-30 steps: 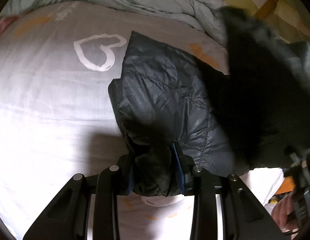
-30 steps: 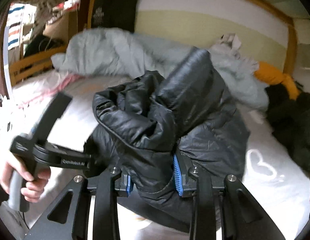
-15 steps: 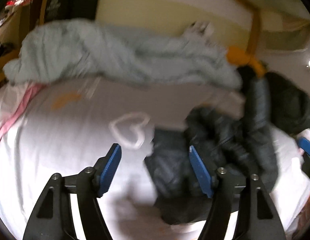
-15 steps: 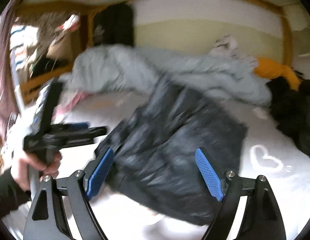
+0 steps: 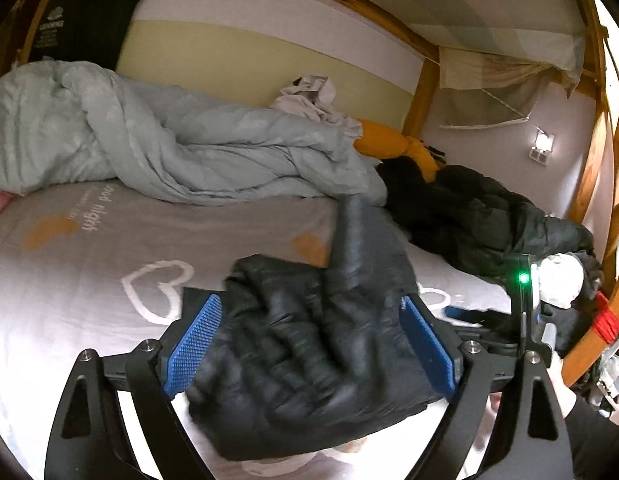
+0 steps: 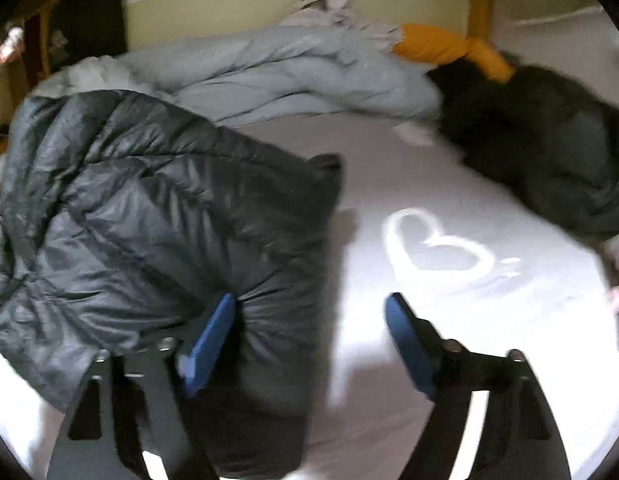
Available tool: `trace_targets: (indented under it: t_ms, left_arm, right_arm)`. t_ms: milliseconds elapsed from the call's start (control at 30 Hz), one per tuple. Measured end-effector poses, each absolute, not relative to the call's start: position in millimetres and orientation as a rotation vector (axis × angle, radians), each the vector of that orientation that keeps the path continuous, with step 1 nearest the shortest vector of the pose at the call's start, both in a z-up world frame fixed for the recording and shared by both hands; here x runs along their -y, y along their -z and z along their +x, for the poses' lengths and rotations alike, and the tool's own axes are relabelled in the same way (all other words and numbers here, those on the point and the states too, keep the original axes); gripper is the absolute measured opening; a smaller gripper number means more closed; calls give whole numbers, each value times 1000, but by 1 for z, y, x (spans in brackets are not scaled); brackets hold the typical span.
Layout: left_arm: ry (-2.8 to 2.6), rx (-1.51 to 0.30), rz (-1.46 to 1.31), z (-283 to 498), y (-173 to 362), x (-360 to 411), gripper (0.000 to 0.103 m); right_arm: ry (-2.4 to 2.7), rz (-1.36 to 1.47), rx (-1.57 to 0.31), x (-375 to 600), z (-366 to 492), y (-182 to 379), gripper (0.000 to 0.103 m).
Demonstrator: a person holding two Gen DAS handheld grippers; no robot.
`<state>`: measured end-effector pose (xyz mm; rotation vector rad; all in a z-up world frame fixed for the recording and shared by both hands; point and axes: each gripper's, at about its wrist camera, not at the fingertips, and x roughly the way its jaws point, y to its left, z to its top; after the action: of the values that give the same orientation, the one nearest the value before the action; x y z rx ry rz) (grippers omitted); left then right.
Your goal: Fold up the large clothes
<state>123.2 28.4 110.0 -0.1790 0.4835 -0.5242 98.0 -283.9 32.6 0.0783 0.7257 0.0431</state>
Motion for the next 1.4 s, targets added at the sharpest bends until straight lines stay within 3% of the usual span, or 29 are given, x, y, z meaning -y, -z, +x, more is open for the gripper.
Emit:
trace_targets:
  t_ms: [200,367,533,667,800,1000,1233,1400]
  left_arm:
    - [515,-538,-208,143,-99,-12,90]
    - [136,-558,36,155,-74,1,91]
    - [99,-638,5,166,-54,-16,93]
    - [68,-688,35,172,-41,-20,95]
    - [7,-770,67,180,-23,-19,98]
    - [-6,-884,-11,194,4,-34,99]
    - [-10,-870,0,189,6,-31,99]
    - [105,-836,-162,186,-14,-49,97]
  right_arm:
    - [-262,0,-753,248,86,-22,72]
    - [-294,-22,-744,238,82,-22,72]
    - [-251,-34,-708,235,76,-31,73]
    - [-166,-116,-628,230,64,-49,81]
    - [-129,-52,-609,249,65,-63,83]
    - [-92,38,-615,279,67,-69,84]
    - [-127,79,-637,288,68,-69,85]
    - [-214,130,-771,279,87,-38,85]
